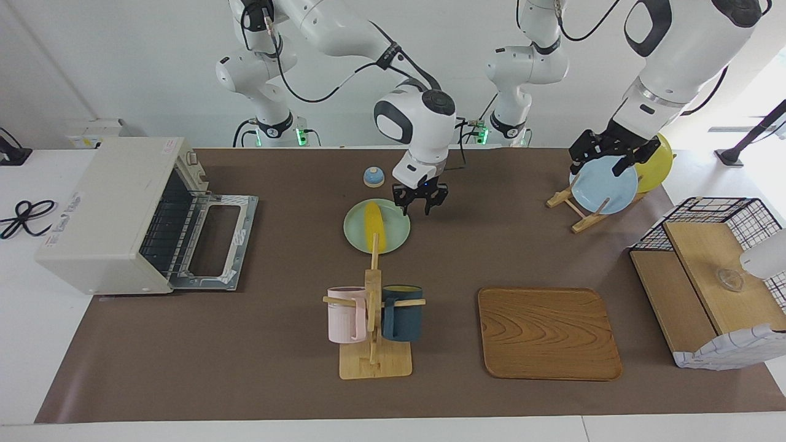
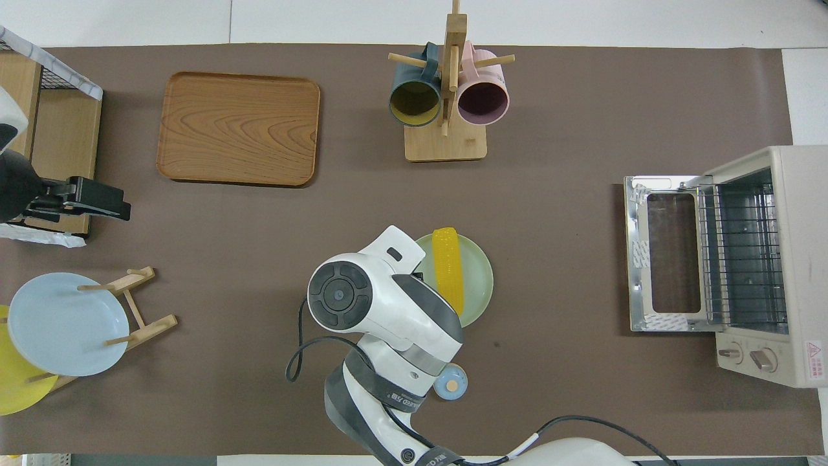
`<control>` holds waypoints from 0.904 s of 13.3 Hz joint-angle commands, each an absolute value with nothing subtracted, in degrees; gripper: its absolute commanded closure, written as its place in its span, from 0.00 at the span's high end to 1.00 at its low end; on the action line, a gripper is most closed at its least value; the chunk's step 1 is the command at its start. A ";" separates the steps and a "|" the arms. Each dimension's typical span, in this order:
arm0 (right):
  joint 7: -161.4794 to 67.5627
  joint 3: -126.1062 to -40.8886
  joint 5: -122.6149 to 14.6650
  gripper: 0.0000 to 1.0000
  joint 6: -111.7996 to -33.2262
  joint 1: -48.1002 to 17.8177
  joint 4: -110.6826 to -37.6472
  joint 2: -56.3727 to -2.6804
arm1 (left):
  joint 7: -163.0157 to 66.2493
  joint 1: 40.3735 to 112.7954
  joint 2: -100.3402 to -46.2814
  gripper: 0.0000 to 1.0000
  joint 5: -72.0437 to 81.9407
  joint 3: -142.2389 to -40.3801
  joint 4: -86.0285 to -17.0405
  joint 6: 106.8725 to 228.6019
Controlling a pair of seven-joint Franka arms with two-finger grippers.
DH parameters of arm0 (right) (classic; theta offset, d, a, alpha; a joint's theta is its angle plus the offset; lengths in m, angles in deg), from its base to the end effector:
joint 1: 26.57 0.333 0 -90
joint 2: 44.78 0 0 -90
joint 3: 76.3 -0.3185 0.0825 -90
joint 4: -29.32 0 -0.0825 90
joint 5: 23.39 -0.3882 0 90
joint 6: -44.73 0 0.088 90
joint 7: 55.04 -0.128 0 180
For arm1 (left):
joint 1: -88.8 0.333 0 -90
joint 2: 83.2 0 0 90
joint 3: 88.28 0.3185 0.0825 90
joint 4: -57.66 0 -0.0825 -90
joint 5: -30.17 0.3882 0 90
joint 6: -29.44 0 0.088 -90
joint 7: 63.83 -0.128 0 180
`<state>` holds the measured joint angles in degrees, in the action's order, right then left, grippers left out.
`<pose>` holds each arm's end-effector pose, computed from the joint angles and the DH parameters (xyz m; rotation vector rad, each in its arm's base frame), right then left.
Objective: Put corn in oven
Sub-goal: 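Grasp the green plate rim with the right gripper and lift it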
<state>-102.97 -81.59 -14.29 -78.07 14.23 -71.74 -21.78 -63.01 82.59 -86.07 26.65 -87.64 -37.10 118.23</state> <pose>0.4632 0.4615 0.3163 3.0596 0.0740 0.0881 0.5348 -0.0600 0.5926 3.0788 -0.1272 -0.0886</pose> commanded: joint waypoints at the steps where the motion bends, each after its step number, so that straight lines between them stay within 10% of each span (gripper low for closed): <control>1: -104.17 -81.66 -11.79 0.55 -81.02 15.35 -74.02 -21.40 | -63.74 81.86 -88.90 1.00 29.02 -87.84 -39.88 116.19; 7: -104.26 -81.57 -10.38 0.53 -84.56 15.27 -79.75 -22.37 | -63.21 81.60 -86.11 1.00 29.47 -88.37 -36.13 118.04; 10: -104.18 -81.57 -8.54 0.32 -84.12 15.36 -81.59 -23.07 | -63.56 80.98 -85.92 1.00 30.00 -88.19 -35.68 117.16; 12: -104.18 -81.57 -7.74 0.00 -83.50 15.36 -82.03 -23.25 | -64.00 81.94 -85.92 1.00 30.00 -88.63 -35.50 117.51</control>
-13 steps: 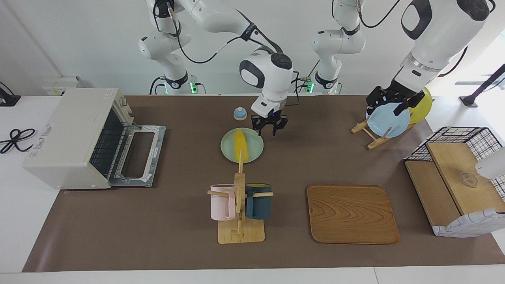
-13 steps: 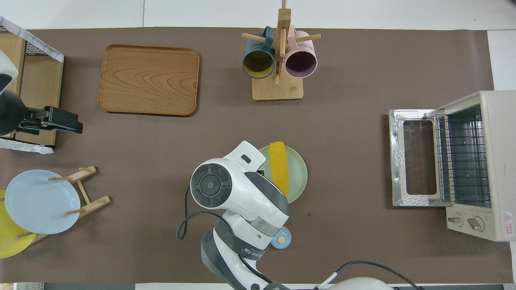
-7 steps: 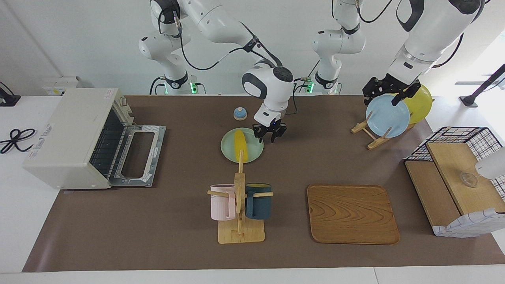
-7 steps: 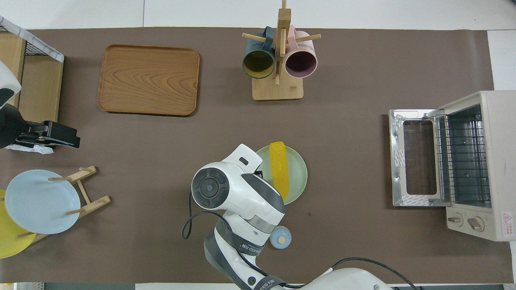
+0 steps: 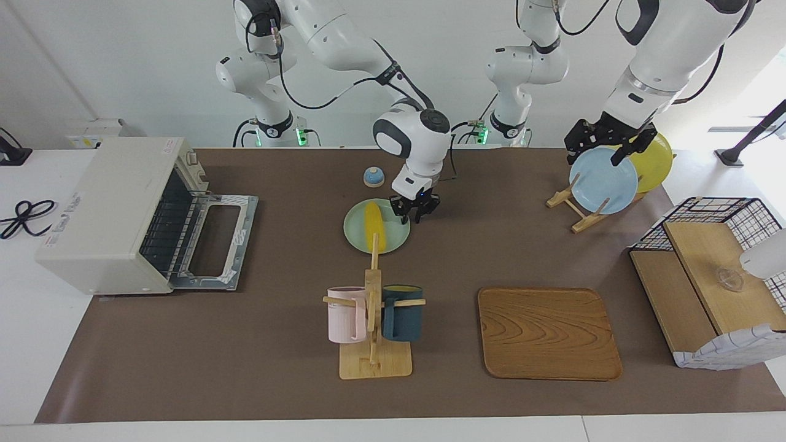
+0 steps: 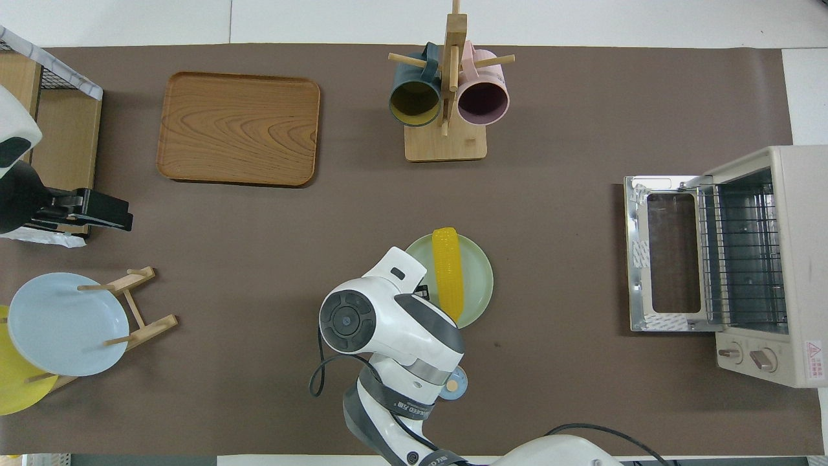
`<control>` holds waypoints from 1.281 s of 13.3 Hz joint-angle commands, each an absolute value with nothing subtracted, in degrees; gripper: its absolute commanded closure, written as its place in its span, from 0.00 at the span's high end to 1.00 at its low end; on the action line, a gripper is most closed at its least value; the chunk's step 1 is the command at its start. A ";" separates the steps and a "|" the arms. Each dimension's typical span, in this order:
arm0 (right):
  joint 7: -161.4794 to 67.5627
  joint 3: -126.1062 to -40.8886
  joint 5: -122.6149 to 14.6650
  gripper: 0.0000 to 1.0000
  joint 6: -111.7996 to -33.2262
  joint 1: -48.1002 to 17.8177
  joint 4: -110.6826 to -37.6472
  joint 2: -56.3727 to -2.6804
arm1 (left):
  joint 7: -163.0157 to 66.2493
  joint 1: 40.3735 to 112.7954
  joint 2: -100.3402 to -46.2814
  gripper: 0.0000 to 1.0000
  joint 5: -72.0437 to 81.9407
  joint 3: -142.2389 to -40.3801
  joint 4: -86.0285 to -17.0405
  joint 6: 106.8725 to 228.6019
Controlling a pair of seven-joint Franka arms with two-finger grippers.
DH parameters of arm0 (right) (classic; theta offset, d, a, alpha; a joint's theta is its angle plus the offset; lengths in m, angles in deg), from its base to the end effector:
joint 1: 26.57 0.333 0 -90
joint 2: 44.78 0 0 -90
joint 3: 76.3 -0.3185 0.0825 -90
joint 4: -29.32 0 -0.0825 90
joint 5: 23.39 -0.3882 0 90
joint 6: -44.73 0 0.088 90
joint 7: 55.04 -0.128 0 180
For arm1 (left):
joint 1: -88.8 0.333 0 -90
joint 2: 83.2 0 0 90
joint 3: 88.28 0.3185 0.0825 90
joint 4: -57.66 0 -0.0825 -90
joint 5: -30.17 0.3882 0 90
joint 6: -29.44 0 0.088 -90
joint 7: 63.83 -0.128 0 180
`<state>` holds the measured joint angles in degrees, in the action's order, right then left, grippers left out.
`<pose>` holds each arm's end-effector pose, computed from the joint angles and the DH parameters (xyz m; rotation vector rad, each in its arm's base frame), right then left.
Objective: Put corn in oven
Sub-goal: 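Grasp the green plate rim with the right gripper and lift it, then carry the plate with the corn toward the open oven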
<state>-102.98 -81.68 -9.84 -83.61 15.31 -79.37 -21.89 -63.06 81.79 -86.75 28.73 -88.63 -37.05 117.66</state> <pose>0.4347 0.4514 0.2672 2.9967 0.2007 0.1076 0.5289 -0.0717 0.5983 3.1143 -0.1795 -0.0826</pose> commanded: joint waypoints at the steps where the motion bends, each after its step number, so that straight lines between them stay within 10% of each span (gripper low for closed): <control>1: -104.09 -81.57 -7.13 0.00 -82.89 15.36 -81.95 -23.25 | -64.09 82.38 -85.83 1.00 30.00 -88.63 -35.50 118.03; 17: -86.35 -81.04 0.70 0.00 -61.96 2.97 -81.76 -32.81 | -63.65 85.02 -86.62 1.00 29.91 -91.80 -36.38 118.30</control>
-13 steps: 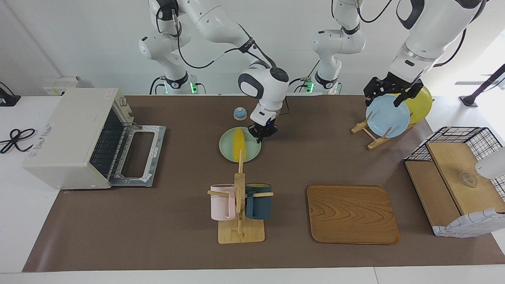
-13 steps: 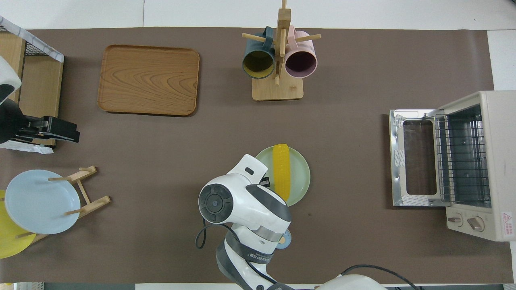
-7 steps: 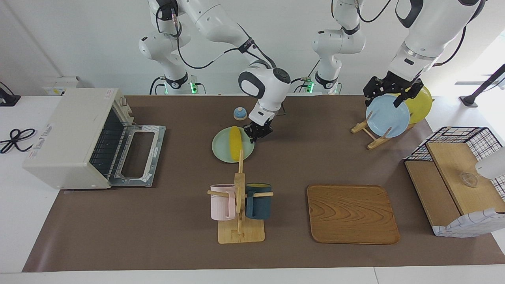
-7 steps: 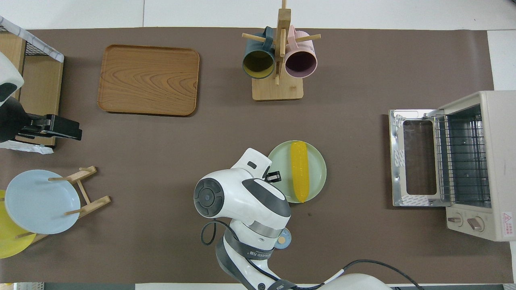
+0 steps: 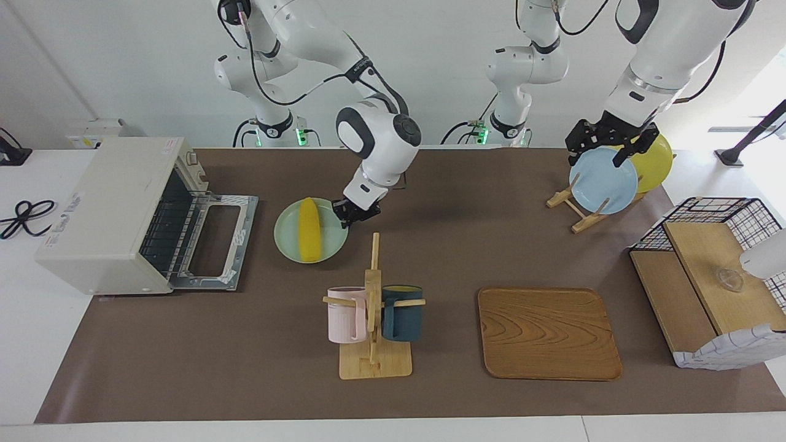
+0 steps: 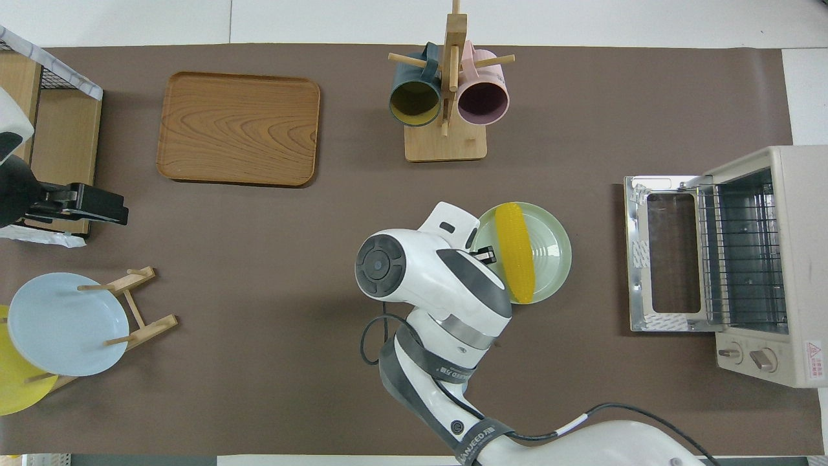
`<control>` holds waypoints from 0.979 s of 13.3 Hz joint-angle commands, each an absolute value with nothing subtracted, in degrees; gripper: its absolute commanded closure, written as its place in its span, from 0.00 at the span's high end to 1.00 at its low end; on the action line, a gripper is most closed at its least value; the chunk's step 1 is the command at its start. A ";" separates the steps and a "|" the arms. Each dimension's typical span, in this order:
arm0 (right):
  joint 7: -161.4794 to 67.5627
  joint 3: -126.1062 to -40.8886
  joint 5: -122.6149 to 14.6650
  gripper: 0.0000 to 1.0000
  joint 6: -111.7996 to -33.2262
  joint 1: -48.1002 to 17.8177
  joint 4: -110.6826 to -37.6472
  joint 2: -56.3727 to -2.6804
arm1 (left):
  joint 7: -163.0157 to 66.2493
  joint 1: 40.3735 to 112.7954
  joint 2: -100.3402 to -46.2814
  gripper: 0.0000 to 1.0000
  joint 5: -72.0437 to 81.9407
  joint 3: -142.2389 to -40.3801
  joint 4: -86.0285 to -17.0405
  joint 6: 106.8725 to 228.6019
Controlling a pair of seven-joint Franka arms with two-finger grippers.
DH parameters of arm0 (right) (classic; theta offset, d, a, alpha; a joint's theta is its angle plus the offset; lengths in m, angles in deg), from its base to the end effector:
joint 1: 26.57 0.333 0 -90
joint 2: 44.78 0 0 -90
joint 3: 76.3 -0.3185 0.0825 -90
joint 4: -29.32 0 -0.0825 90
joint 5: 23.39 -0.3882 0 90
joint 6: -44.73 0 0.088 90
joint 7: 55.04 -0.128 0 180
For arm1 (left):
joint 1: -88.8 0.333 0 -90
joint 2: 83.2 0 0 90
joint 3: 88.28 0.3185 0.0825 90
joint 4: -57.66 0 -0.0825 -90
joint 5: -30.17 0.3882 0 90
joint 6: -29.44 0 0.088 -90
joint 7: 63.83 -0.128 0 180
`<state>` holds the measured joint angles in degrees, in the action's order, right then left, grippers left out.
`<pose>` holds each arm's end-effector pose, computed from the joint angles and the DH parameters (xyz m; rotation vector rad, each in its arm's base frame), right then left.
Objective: Put corn in oven
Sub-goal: 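Carry the plate with the corn toward the open oven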
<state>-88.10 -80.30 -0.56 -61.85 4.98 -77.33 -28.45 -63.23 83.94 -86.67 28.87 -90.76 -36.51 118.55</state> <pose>0.5043 0.3118 0.3318 2.6847 0.2878 -0.0524 0.5318 -0.0721 0.6033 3.1178 -0.1835 -0.0455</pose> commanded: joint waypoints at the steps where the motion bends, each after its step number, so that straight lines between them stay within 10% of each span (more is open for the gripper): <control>1: -85.72 -81.04 0.70 0.00 -61.70 0.79 -82.81 -34.04 | -63.65 85.02 -86.62 1.00 29.91 -91.80 -36.38 118.21; 13: -76.85 -80.95 3.32 0.00 -62.58 -16.53 -92.05 -42.93 | -63.74 85.11 -86.71 1.00 29.91 -91.71 -36.47 118.12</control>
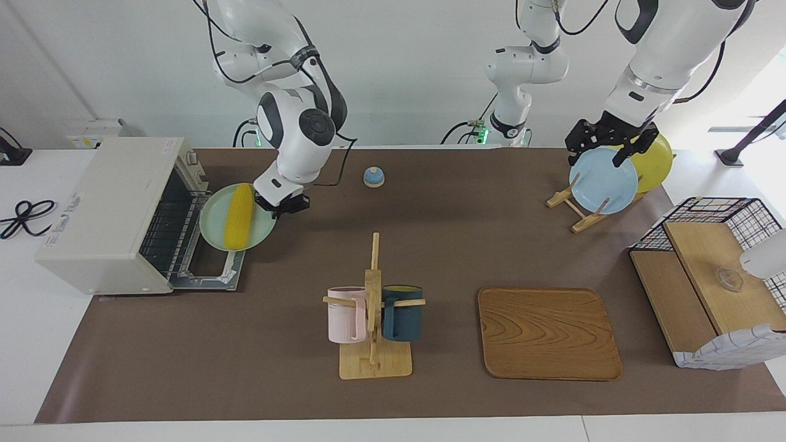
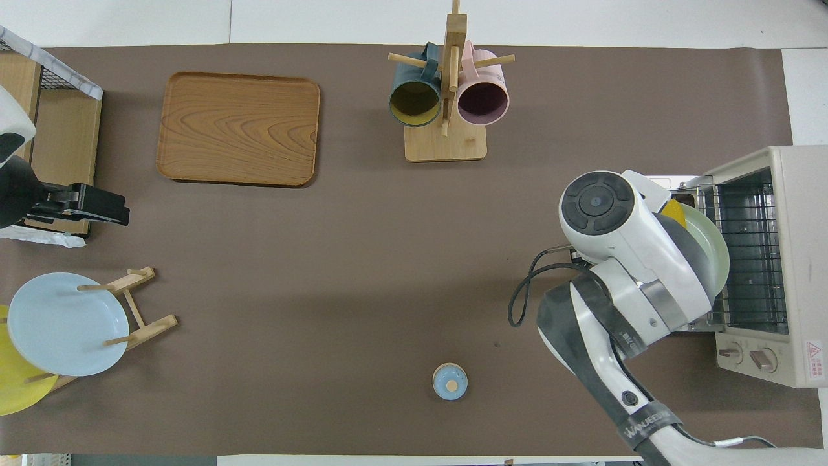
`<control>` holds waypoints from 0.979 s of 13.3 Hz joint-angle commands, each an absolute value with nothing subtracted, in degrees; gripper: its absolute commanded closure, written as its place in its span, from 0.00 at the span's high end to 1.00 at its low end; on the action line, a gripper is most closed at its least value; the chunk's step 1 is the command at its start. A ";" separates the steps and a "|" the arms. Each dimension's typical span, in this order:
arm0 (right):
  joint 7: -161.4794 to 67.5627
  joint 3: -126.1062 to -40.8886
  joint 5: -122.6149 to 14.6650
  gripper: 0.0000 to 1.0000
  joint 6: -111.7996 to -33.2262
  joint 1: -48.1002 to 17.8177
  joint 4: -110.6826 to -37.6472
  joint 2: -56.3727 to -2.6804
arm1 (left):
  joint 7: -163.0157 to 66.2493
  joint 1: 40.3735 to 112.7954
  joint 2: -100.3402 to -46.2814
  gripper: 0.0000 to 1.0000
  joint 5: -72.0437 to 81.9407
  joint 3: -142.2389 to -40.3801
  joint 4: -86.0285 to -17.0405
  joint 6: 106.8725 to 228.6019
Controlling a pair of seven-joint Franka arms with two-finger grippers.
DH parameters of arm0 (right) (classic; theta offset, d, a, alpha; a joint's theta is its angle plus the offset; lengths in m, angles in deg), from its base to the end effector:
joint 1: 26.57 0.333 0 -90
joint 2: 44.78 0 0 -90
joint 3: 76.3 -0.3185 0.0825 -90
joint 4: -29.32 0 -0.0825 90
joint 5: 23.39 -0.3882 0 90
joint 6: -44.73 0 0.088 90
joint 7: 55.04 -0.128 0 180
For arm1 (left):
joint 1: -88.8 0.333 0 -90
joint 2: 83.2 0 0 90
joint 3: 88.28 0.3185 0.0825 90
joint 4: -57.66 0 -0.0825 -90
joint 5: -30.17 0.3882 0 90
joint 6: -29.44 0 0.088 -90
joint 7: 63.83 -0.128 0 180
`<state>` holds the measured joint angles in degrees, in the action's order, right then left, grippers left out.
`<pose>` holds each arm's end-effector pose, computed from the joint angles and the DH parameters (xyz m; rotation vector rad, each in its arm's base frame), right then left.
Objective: Put corn in oven
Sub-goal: 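Carry the plate with the corn toward the open oven, then slide the plate into the oven and open the right gripper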
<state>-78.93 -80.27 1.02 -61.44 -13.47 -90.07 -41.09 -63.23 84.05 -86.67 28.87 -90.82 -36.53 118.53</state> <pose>0.5138 0.1150 0.3620 2.6733 0.0844 -0.1870 0.5318 -0.0717 0.6031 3.1179 -0.1821 -0.0466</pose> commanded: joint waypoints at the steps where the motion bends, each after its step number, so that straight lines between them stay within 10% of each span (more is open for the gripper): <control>1: -75.10 -80.95 3.86 0.00 -62.67 -18.55 -92.14 -42.93 | -63.74 85.11 -86.71 1.00 29.91 -91.71 -36.47 118.12; 13: -66.21 -81.04 3.86 0.03 -71.11 -29.11 -97.24 -43.73 | -63.74 85.11 -86.80 1.00 29.91 -91.62 -36.47 118.12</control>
<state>-68.51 -80.30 2.91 -69.35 -27.04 -95.35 -42.39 -63.23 84.05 -86.67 28.87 -90.82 -36.53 118.52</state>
